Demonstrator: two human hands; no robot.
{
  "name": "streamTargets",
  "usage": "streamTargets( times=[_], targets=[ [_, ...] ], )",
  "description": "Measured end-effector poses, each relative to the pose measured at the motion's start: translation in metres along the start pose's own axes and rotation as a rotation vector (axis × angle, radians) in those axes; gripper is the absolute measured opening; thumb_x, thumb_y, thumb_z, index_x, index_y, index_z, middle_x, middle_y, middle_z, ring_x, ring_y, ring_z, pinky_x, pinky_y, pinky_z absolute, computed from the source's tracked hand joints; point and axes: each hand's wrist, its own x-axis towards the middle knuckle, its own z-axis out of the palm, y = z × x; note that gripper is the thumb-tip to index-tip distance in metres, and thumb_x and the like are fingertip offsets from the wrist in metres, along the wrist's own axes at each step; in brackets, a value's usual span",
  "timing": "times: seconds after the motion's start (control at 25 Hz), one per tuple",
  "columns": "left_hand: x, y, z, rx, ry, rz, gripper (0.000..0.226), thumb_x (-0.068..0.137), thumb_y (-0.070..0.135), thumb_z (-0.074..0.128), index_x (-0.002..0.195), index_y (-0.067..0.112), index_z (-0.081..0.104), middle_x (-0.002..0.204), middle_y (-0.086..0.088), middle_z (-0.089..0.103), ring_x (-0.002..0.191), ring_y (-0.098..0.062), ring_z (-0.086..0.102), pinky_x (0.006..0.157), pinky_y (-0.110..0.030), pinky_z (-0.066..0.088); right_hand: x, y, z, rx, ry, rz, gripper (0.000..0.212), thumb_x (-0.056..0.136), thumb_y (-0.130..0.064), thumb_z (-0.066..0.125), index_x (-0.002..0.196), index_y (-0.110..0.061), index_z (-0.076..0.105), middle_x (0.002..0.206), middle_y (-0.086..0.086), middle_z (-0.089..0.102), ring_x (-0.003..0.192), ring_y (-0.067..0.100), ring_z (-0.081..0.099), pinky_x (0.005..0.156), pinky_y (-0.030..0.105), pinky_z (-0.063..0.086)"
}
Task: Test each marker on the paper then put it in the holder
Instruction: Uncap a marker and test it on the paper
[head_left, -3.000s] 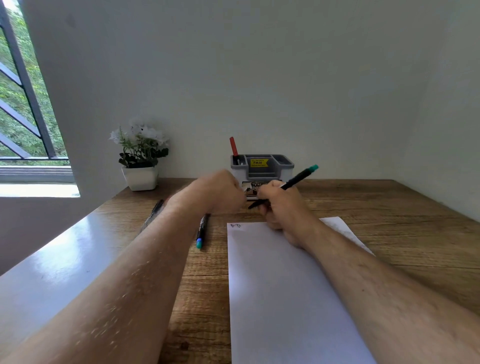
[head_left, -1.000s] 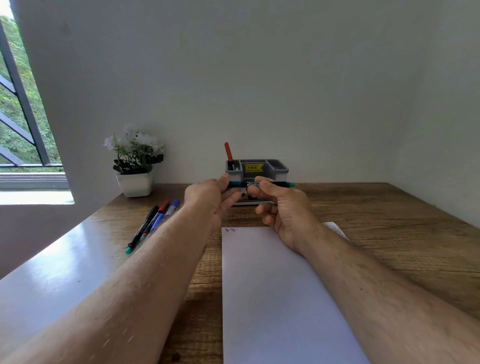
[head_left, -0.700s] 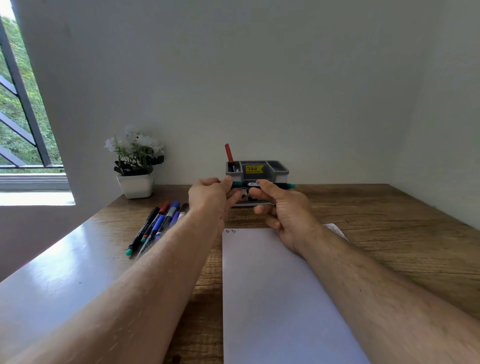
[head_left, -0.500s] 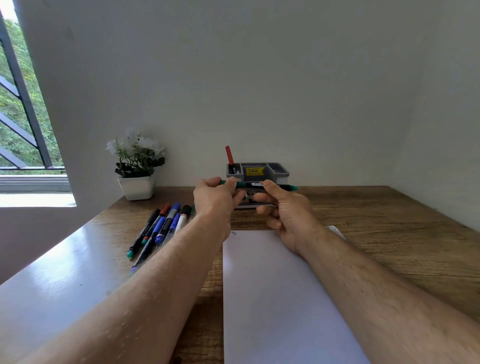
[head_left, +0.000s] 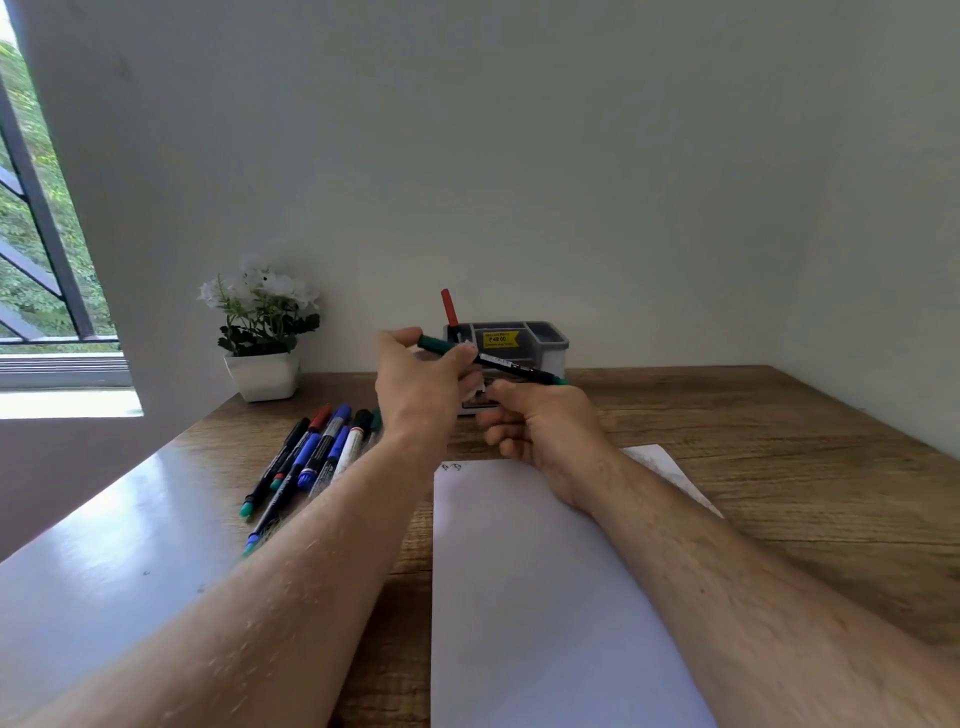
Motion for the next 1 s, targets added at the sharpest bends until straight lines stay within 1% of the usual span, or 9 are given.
streamTargets(
  times=[0.12, 0.24, 0.36, 0.44, 0.6, 0.68, 0.8, 0.88, 1.0],
  targets=[
    [-0.005, 0.004, 0.005, 0.132, -0.034, 0.282, 0.044, 0.085, 0.004, 0.074, 0.108, 0.025, 0.044, 0.097, -0.005, 0.07, 0.081, -0.015, 0.074, 0.076, -0.037, 0.061, 0.0, 0.0, 0.0, -0.056, -0.067, 0.028, 0.018, 0.093, -0.015, 0.064, 0.105, -0.003, 0.071, 0.074, 0.012, 0.071, 0.053, 0.013, 0.061, 0.048, 0.022, 0.049],
    [-0.008, 0.014, 0.019, 0.235, -0.062, 0.526, 0.041, 0.087, 0.008, 0.071, 0.109, 0.027, 0.042, 0.099, 0.005, 0.07, 0.084, -0.006, 0.072, 0.074, -0.03, 0.061, 0.0, -0.001, 0.001, -0.137, -0.066, 0.025, 0.017, 0.093, -0.015, 0.064, 0.097, -0.001, 0.072, 0.075, 0.014, 0.071, 0.054, 0.014, 0.06, 0.049, 0.022, 0.048],
    [0.002, 0.027, 0.039, 0.282, -0.079, 0.69, 0.036, 0.089, 0.008, 0.069, 0.112, 0.021, 0.044, 0.103, 0.006, 0.069, 0.085, -0.001, 0.07, 0.075, -0.023, 0.058, 0.002, -0.001, 0.002, -0.24, -0.071, 0.015, 0.018, 0.094, -0.016, 0.061, 0.088, -0.002, 0.071, 0.07, 0.009, 0.069, 0.051, 0.011, 0.058, 0.046, 0.019, 0.047],
    [0.015, 0.03, 0.052, 0.327, -0.105, 0.74, 0.034, 0.09, 0.006, 0.067, 0.117, 0.015, 0.047, 0.105, 0.004, 0.068, 0.084, 0.0, 0.069, 0.077, -0.023, 0.058, 0.004, -0.002, 0.002, -0.3, -0.099, 0.009, 0.017, 0.093, -0.016, 0.058, 0.08, -0.008, 0.066, 0.063, 0.002, 0.066, 0.048, 0.008, 0.058, 0.043, 0.017, 0.046],
    [0.04, 0.024, 0.072, 0.459, -0.125, 0.744, 0.035, 0.094, 0.006, 0.062, 0.123, 0.019, 0.047, 0.111, 0.001, 0.065, 0.085, -0.002, 0.068, 0.077, -0.03, 0.059, 0.005, -0.004, 0.002, -0.32, -0.086, 0.016, 0.019, 0.092, -0.015, 0.057, 0.075, -0.009, 0.063, 0.059, 0.001, 0.064, 0.044, 0.007, 0.058, 0.04, 0.017, 0.045],
    [0.049, 0.016, 0.078, 0.552, -0.136, 0.686, 0.036, 0.094, 0.007, 0.061, 0.124, 0.023, 0.047, 0.112, 0.0, 0.065, 0.081, -0.004, 0.066, 0.07, -0.027, 0.057, 0.003, -0.005, 0.003, -0.33, -0.081, 0.012, 0.022, 0.092, -0.015, 0.056, 0.072, -0.01, 0.061, 0.058, 0.001, 0.063, 0.045, 0.009, 0.058, 0.041, 0.018, 0.046],
    [0.06, 0.006, 0.087, 0.695, -0.165, 0.612, 0.038, 0.092, 0.006, 0.061, 0.124, 0.023, 0.049, 0.102, -0.003, 0.065, 0.074, -0.005, 0.062, 0.06, -0.023, 0.052, -0.001, -0.008, 0.002, -0.371, -0.085, -0.004, 0.03, 0.096, -0.013, 0.051, 0.066, -0.014, 0.055, 0.057, 0.0, 0.059, 0.045, 0.008, 0.056, 0.044, 0.018, 0.048],
    [0.066, -0.002, 0.091, 0.794, -0.187, 0.58, 0.039, 0.092, 0.007, 0.063, 0.125, 0.024, 0.05, 0.099, -0.005, 0.067, 0.077, -0.013, 0.065, 0.068, -0.031, 0.058, -0.001, -0.008, 0.002, -0.399, -0.084, -0.016, 0.031, 0.097, -0.013, 0.049, 0.066, -0.015, 0.053, 0.056, -0.001, 0.058, 0.041, 0.005, 0.054, 0.041, 0.016, 0.047],
    [0.073, -0.012, 0.096, 0.963, -0.221, 0.515, 0.051, 0.087, 0.017, 0.073, 0.132, 0.025, 0.051, 0.108, -0.01, 0.069, 0.093, -0.024, 0.068, 0.082, -0.04, 0.059, -0.004, -0.008, 0.001, -0.411, -0.066, -0.038, 0.033, 0.097, -0.012, 0.049, 0.065, -0.017, 0.05, 0.054, -0.003, 0.056, 0.036, 0.003, 0.051, 0.038, 0.014, 0.045]
  ],
)
